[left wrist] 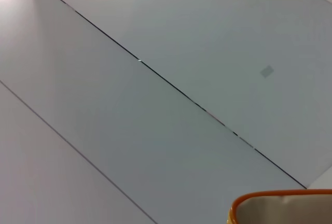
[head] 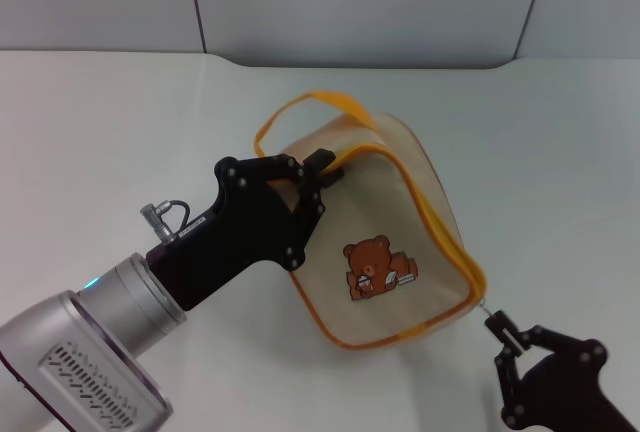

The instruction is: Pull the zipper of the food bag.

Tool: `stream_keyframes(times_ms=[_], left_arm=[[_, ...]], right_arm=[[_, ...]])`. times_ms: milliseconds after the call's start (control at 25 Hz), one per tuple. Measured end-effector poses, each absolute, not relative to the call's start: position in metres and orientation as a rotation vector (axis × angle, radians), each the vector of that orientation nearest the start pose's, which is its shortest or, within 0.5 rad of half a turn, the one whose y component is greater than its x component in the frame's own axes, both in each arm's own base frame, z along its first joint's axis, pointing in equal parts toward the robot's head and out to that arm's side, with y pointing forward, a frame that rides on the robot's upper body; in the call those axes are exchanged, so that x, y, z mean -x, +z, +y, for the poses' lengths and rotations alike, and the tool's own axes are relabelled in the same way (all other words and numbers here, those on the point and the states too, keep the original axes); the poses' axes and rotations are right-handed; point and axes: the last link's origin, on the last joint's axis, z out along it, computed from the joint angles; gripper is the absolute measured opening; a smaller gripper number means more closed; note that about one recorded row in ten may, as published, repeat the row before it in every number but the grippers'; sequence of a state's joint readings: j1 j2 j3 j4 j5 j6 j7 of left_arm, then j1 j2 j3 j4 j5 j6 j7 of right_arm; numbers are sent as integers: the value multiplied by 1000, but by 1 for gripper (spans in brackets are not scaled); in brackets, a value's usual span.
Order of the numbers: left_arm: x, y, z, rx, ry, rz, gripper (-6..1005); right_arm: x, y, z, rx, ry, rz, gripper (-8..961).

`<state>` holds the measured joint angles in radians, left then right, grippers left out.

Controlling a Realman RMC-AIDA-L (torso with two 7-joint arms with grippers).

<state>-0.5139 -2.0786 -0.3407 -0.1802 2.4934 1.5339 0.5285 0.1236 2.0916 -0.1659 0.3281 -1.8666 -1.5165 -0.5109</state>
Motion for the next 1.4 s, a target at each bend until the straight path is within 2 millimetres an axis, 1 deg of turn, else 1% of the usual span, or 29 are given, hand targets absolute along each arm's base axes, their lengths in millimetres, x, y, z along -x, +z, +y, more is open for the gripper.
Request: stream_keyframes(times_ms=[120, 280, 400, 480, 600, 680, 840, 1000, 1120, 1240, 1280, 1400], left_arm=[[228, -75, 282, 1954, -726, 671, 150], [230, -78, 280, 1976, -743, 558, 153], [230, -84, 276, 1990, -761, 417, 155], [231, -89, 275, 2005, -771, 288, 156], [232, -94, 272, 2016, -821, 78, 159], [232, -95, 270, 2024, -869, -3, 160], [230, -93, 264, 2056, -970, -91, 163], [229, -92, 258, 2168, -1043, -72, 166], [229, -89, 258, 2271, -1069, -43, 263], [232, -81, 260, 2392, -1082, -17, 361], [233, -79, 261, 2423, -1088, -16, 408], [241, -65, 263, 2559, -1106, -19, 549]], right_arm=[[-302, -86, 155, 1944, 615, -27, 6], [-298, -66, 155, 1876, 788, 24, 40], [-301, -47, 159, 1870, 957, 120, 144], [-305, -37, 167, 1903, 1065, 202, 213], [-309, -21, 186, 1995, 1185, 317, 333], [-310, -13, 195, 2064, 1225, 350, 412], [-306, 0, 205, 2169, 1253, 309, 533], [-304, 13, 219, 2287, 1235, 319, 641], [-302, 19, 227, 2370, 1213, 323, 728], [-299, 22, 234, 2462, 1197, 336, 819], [-297, 23, 236, 2489, 1194, 342, 849], [-294, 23, 240, 2580, 1173, 342, 849]])
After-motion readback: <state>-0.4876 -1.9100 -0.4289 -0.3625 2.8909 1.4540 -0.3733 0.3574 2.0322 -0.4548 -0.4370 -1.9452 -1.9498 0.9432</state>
